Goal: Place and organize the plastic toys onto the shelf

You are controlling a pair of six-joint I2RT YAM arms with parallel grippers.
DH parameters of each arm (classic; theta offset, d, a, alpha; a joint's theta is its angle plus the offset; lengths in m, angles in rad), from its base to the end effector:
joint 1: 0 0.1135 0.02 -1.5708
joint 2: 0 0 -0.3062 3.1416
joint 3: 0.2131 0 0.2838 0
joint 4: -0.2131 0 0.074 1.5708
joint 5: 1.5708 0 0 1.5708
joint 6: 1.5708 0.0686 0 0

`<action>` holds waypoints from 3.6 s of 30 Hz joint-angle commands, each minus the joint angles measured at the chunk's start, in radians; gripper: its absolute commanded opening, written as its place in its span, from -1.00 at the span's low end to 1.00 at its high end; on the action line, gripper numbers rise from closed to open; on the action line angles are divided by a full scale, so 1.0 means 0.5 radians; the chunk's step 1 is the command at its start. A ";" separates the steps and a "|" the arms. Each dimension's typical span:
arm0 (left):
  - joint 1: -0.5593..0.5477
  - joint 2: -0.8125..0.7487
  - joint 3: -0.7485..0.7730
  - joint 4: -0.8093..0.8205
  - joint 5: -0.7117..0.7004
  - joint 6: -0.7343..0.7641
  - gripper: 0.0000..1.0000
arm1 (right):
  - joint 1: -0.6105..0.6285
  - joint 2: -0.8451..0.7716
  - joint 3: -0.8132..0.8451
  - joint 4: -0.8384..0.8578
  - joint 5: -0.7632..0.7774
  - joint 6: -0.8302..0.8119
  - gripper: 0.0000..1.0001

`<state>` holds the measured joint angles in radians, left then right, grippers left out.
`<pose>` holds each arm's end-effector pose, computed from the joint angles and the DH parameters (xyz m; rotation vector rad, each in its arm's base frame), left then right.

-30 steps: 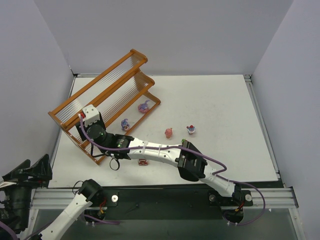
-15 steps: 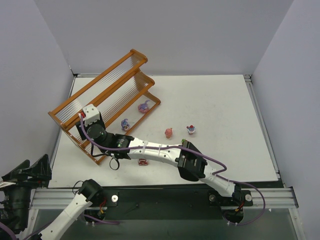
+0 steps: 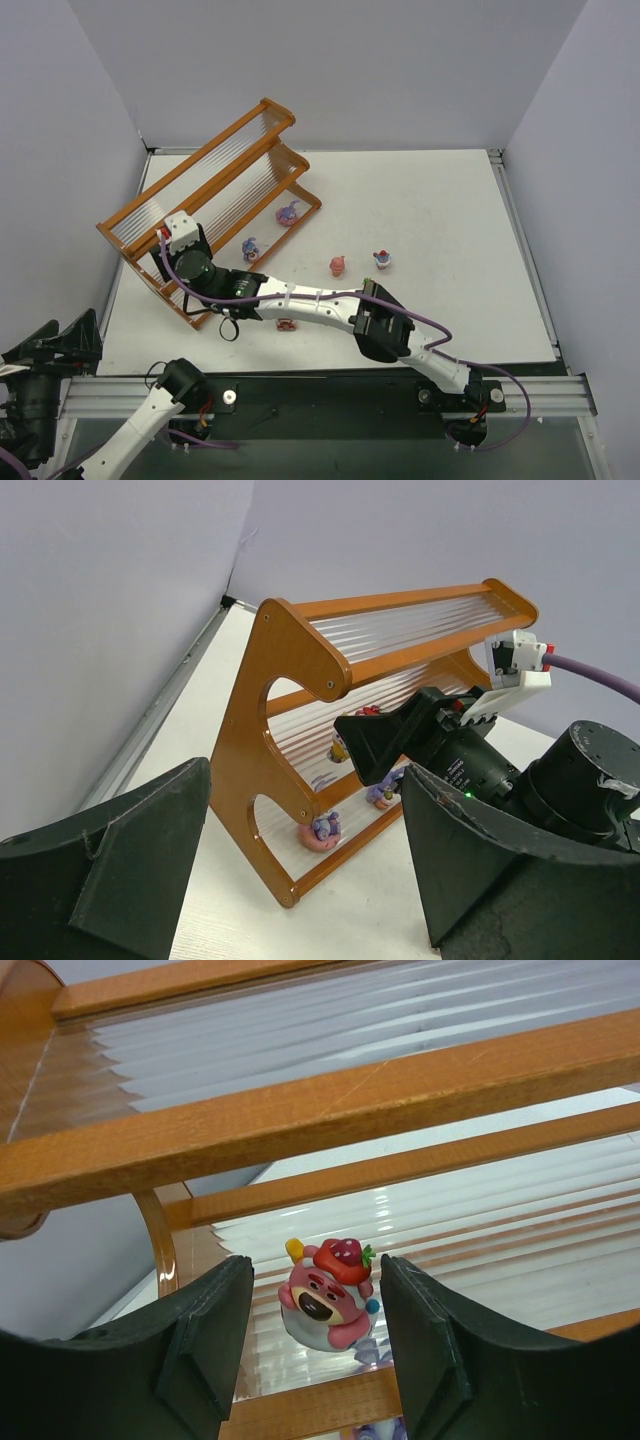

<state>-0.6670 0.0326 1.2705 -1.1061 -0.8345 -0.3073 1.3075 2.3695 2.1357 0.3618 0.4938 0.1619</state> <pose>-0.0731 0.1223 0.4210 -0.4226 1.4239 -0.1889 0.2022 0.6253 0.3384 -0.4384 1.4495 0.8373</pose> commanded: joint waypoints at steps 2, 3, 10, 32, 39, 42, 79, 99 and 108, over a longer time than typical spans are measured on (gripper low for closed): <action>-0.016 -0.004 0.027 0.006 -0.018 -0.002 0.73 | -0.013 -0.155 -0.071 0.181 0.059 -0.048 0.09; -0.019 -0.007 0.027 0.006 -0.021 -0.002 0.73 | -0.010 -0.171 -0.099 0.197 0.059 -0.048 0.09; -0.022 -0.010 0.027 0.003 -0.025 -0.002 0.73 | 0.005 -0.269 -0.185 0.237 0.043 -0.072 0.09; -0.028 -0.010 0.051 -0.049 0.000 -0.045 0.73 | 0.024 -0.726 -0.743 0.086 -0.128 0.354 -1.00; -0.050 0.042 0.027 -0.073 0.073 -0.045 0.73 | -0.078 -0.647 -0.703 -0.003 -0.316 0.538 -1.00; -0.080 0.097 -0.025 -0.092 0.129 -0.060 0.73 | -0.105 -0.607 -0.667 -0.018 -0.359 0.557 -1.00; -0.172 0.094 -0.123 -0.080 0.046 -0.085 0.73 | -0.158 -0.281 -0.363 -0.171 -0.463 0.707 -1.00; -0.209 0.079 -0.154 -0.083 0.012 -0.103 0.73 | -0.179 -0.263 -0.341 -0.190 -0.411 0.667 -1.00; -0.215 0.073 -0.157 -0.089 0.018 -0.128 0.73 | -0.148 -0.389 -0.482 -0.177 -0.368 0.609 -1.00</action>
<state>-0.7673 0.0788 1.1954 -1.1492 -0.8154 -0.3599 1.2247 2.2341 1.8977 0.2558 0.2714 0.4923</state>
